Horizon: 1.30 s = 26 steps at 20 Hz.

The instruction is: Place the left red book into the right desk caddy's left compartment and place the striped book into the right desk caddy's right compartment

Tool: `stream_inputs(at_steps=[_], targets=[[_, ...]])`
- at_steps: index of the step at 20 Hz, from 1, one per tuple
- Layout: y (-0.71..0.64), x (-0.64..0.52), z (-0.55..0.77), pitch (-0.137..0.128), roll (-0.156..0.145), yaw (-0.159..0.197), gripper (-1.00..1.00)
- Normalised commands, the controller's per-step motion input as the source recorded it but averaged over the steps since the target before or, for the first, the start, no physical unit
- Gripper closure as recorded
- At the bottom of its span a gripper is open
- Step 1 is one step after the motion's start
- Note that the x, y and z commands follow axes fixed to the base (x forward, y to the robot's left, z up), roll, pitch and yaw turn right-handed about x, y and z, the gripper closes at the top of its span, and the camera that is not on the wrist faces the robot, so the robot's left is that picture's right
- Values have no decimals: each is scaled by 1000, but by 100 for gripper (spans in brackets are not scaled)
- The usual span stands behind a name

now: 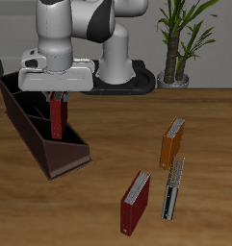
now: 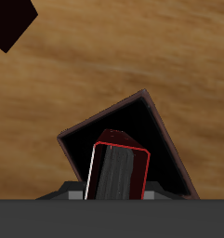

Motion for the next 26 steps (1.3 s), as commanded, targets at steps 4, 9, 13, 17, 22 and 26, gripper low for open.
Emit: stream_inputs(at_steps=[4,9,13,17,22,26], targets=[[-22,113,-187,19,5,-9,100],[-17,129,-298,41,4,0,100],[13,46,-189,14,5,3,100],[-11,3,-133,11,-16,0,100],[-64,47,-119,45,-22,-33,100],[-72,21,15,16,-43,-21,-100]])
